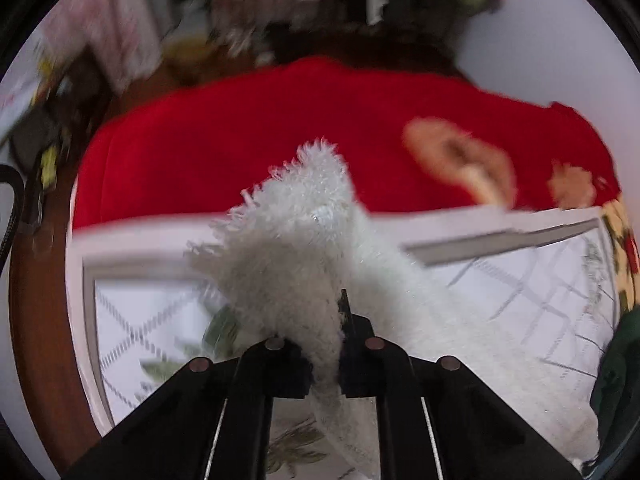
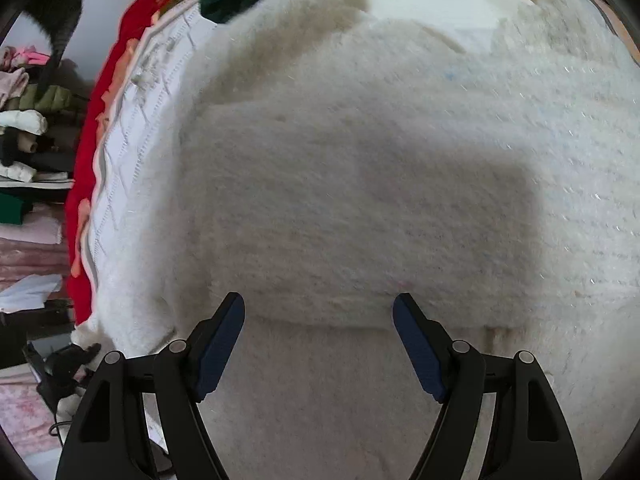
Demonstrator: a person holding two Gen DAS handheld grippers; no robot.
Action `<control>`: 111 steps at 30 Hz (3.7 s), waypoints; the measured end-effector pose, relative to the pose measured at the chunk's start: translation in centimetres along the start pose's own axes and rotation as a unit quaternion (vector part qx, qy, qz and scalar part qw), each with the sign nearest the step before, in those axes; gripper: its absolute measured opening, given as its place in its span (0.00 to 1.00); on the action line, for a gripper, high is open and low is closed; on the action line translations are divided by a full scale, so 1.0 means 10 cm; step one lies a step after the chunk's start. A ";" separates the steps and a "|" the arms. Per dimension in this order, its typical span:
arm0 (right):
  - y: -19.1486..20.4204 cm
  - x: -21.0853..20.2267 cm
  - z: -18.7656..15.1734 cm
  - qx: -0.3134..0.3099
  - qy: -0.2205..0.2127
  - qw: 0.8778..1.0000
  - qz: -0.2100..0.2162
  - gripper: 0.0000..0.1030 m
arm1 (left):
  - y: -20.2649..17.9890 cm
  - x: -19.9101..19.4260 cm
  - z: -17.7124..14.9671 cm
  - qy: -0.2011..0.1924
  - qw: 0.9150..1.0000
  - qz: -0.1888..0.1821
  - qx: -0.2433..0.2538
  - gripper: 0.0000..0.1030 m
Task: Fold large clothes
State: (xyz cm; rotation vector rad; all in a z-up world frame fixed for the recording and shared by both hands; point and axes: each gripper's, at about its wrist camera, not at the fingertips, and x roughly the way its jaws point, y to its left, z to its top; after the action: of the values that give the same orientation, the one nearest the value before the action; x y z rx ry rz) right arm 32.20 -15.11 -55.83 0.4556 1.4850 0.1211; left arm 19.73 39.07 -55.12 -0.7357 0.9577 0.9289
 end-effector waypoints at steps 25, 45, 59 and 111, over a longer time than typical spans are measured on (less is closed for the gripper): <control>-3.06 -1.81 -0.60 0.209 -0.079 0.974 0.045 0.77 | -3.59 -2.41 -3.80 -0.004 0.816 -0.268 0.512 0.05; -3.57 -2.11 -0.44 0.203 -0.084 0.974 0.063 0.77 | -3.29 -2.22 -4.02 0.039 0.840 -0.180 0.510 0.98; -2.75 -1.30 0.42 0.089 -0.028 0.995 -0.020 0.13 | -2.48 -1.51 -2.86 -0.025 0.903 0.021 0.428 0.98; -3.70 -1.36 -0.58 0.382 -0.035 0.924 0.014 0.07 | -2.66 -0.93 -2.94 0.029 0.854 0.004 0.519 1.00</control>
State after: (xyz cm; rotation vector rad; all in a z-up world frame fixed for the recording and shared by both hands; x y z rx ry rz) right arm 17.90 -52.31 -56.78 1.0954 1.4165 -0.4682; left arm 30.91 -0.13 -55.35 0.1739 1.3221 0.2749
